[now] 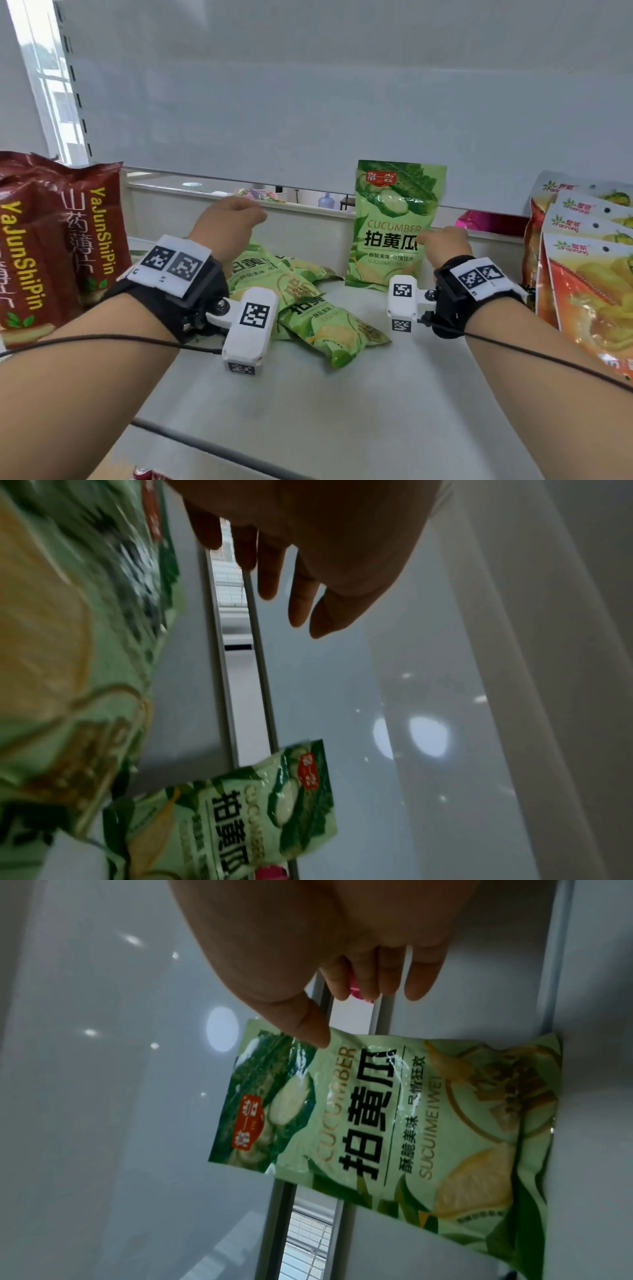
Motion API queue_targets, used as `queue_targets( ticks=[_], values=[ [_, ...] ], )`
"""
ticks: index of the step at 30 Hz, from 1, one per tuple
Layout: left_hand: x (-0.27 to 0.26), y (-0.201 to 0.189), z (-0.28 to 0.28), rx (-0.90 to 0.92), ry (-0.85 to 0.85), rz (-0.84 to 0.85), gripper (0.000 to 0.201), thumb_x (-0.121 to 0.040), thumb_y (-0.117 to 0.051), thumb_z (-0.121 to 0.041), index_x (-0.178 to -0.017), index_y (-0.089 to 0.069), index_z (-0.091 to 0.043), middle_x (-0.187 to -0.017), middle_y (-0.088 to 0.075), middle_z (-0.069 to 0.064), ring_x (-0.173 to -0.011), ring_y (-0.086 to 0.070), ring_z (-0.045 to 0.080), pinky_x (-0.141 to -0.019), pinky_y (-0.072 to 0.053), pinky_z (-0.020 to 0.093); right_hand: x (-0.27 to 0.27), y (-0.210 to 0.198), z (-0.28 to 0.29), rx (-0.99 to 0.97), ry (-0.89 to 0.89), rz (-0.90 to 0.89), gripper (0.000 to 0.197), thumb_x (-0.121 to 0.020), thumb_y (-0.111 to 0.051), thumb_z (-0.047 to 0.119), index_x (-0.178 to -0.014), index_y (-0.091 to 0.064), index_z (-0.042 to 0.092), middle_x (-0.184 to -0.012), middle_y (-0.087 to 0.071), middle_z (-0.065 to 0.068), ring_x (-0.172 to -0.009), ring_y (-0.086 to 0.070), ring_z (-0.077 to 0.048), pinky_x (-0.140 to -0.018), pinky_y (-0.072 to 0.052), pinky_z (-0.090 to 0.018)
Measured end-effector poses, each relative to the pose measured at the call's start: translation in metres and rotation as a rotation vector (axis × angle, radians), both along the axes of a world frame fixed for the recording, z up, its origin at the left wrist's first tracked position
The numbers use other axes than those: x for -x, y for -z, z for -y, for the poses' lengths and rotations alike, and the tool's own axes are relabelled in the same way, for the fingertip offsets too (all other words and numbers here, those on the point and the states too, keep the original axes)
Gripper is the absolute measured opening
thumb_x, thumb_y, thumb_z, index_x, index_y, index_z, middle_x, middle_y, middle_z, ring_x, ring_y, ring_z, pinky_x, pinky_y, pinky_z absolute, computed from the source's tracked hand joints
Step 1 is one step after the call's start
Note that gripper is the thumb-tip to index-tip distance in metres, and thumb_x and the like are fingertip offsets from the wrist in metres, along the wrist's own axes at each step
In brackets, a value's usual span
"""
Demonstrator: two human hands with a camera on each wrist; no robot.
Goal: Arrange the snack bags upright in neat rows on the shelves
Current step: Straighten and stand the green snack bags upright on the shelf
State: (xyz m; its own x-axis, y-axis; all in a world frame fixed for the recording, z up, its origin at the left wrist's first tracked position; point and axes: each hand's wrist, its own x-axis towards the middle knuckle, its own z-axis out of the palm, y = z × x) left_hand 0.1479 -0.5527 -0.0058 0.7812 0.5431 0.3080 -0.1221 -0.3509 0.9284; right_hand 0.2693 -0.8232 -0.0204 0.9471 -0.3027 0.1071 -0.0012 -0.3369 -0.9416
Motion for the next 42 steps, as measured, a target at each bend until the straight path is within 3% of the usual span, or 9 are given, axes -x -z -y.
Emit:
queue_targets(
  ticks=[6,11,14,19,24,27,31,38,42],
  values=[
    [-0.021,-0.008,0.041,0.048,0.238,-0.051,0.005,-0.090,-0.061,-0.021,-0.093,-0.065,-0.022,-0.093,-0.059,-0.003,-0.086,-0.050,0.013,-0.080,-0.041,0.030,-0.012,-0.003,0.002,-0.093,-0.085,0.062,0.061,-0.087,-0.062,0.023,-0.140,-0.033,0.014,-0.140,-0.043,-0.009,-0.123,-0.046,-0.026,-0.093,-0.038,-0.032],
    [-0.037,-0.004,0.067,0.117,0.308,-0.108,0.016,-0.090,-0.061,-0.018,-0.106,-0.063,-0.016,-0.099,-0.057,0.006,-0.083,-0.050,0.014,-0.070,-0.041,0.027,-0.009,-0.005,0.002,-0.012,-0.158,0.210,0.021,-0.090,-0.058,0.029,-0.108,-0.058,0.019,-0.105,-0.060,0.001,-0.075,-0.053,-0.009,-0.061,-0.038,-0.021],
    [-0.045,-0.005,0.078,0.128,0.322,-0.102,0.043,-0.090,-0.061,-0.023,-0.131,-0.052,-0.013,-0.117,-0.058,0.007,-0.101,-0.054,0.018,-0.076,-0.045,0.029,-0.002,-0.010,0.002,-0.023,-0.207,0.280,0.014,-0.093,-0.053,0.030,-0.082,-0.060,0.024,-0.099,-0.067,-0.001,-0.081,-0.060,-0.011,-0.067,-0.044,-0.024],
    [-0.052,-0.017,0.093,0.140,0.326,-0.023,0.060,-0.088,-0.060,-0.045,-0.140,-0.042,-0.019,-0.136,-0.053,0.006,-0.123,-0.050,0.024,-0.105,-0.040,0.045,0.019,-0.025,0.003,-0.304,-0.340,0.343,0.014,-0.093,-0.057,0.023,-0.080,-0.063,0.023,-0.093,-0.071,-0.003,-0.093,-0.067,-0.025,-0.087,-0.054,-0.044],
    [-0.048,-0.030,0.108,0.359,0.457,0.136,0.023,-0.094,-0.057,-0.033,-0.094,-0.066,-0.012,-0.097,-0.074,0.011,-0.092,-0.070,0.029,-0.085,-0.056,0.048,0.046,-0.037,0.009,-0.407,-0.496,0.379,0.014,-0.092,-0.057,0.017,-0.080,-0.064,0.019,-0.081,-0.072,-0.002,-0.076,-0.069,-0.018,-0.065,-0.055,-0.031],
    [-0.045,-0.035,0.114,0.505,0.486,0.196,0.018,-0.095,-0.056,-0.028,-0.096,-0.065,-0.012,-0.091,-0.074,0.014,-0.084,-0.072,0.033,-0.072,-0.057,0.056,0.062,-0.036,0.017,-0.388,-0.569,0.354,0.008,-0.088,-0.060,0.011,-0.091,-0.066,0.016,-0.085,-0.073,0.000,-0.076,-0.069,-0.014,-0.061,-0.054,-0.025],
    [-0.041,-0.037,0.120,0.607,0.505,0.197,0.020,-0.093,-0.057,-0.030,-0.096,-0.065,-0.012,-0.087,-0.075,0.013,-0.080,-0.072,0.033,-0.070,-0.055,0.061,0.076,-0.020,0.024,-0.360,-0.571,0.273,0.017,-0.088,-0.056,0.000,-0.101,-0.064,0.007,-0.100,-0.069,-0.012,-0.088,-0.066,-0.025,-0.078,-0.056,-0.036],
    [-0.032,-0.009,0.122,0.495,0.668,0.084,0.013,-0.091,-0.057,-0.017,-0.086,-0.066,-0.009,-0.069,-0.072,0.002,-0.057,-0.066,0.014,-0.052,-0.054,0.024,0.083,-0.012,0.030,-0.507,-0.455,0.294,0.018,-0.092,-0.050,-0.001,-0.104,-0.062,0.006,-0.100,-0.068,-0.013,-0.088,-0.065,-0.027,-0.080,-0.054,-0.044],
    [-0.026,0.008,0.118,0.465,0.699,-0.033,0.016,-0.094,-0.053,-0.015,-0.098,-0.067,-0.009,-0.086,-0.075,0.009,-0.078,-0.071,0.023,-0.064,-0.058,0.037,0.086,-0.006,0.028,-0.629,-0.460,0.290,0.018,-0.092,-0.051,0.001,-0.106,-0.061,0.003,-0.099,-0.069,-0.012,-0.083,-0.067,-0.023,-0.070,-0.057,-0.036]
  ],
)
